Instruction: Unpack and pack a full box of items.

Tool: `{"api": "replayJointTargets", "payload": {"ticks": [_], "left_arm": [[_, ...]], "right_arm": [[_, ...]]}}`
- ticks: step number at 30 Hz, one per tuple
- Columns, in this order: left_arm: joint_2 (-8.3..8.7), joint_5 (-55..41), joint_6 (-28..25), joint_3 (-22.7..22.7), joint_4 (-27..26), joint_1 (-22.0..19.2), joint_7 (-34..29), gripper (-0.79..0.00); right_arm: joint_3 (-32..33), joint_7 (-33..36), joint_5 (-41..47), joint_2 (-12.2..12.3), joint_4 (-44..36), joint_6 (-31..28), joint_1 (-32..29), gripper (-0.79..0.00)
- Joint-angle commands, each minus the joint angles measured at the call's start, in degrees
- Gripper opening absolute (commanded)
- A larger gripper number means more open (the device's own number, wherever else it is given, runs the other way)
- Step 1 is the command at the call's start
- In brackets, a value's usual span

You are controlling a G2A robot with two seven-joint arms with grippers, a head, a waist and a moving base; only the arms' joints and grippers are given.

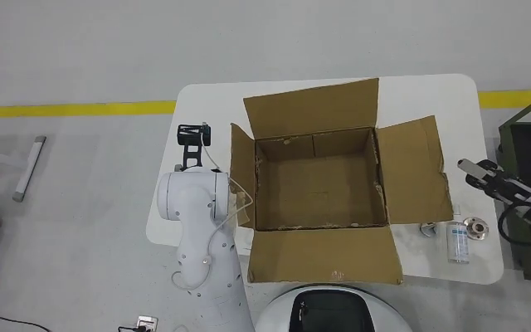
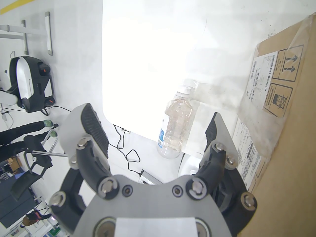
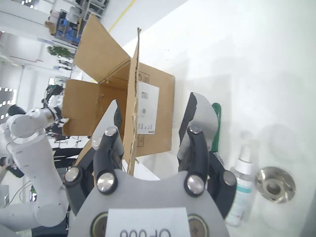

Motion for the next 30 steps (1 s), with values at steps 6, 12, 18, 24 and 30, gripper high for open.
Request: {"api": "replayJointTargets", "payload": {"ticks": [6,12,18,24,30], "left_arm": [[0.0,0.0,0.0,0.0,0.0,0.0,0.0,0.0],[0.0,0.0,0.0,0.0,0.0,0.0,0.0,0.0],[0.0,0.0,0.0,0.0,0.0,0.0,0.0,0.0],[0.0,0.0,0.0,0.0,0.0,0.0,0.0,0.0],[0.0,0.0,0.0,0.0,0.0,0.0,0.0,0.0]], "right_arm": [[-1.2,1.5,2.4,1.2,2.7,-2.7,0.7,-0.185],[-4.9,2.4,4.1,2.2,8.0,-3.0,3.5,-0.785],[-8.2,2.6,7.2,3.0,11.8,-3.4,6.4,-0.785],[-9.9,3.9,5.7,3.9,12.8,-2.6,8.1,-0.785],[-9.9,3.9,5.7,3.9,12.8,-2.6,8.1,-0.785]]}}
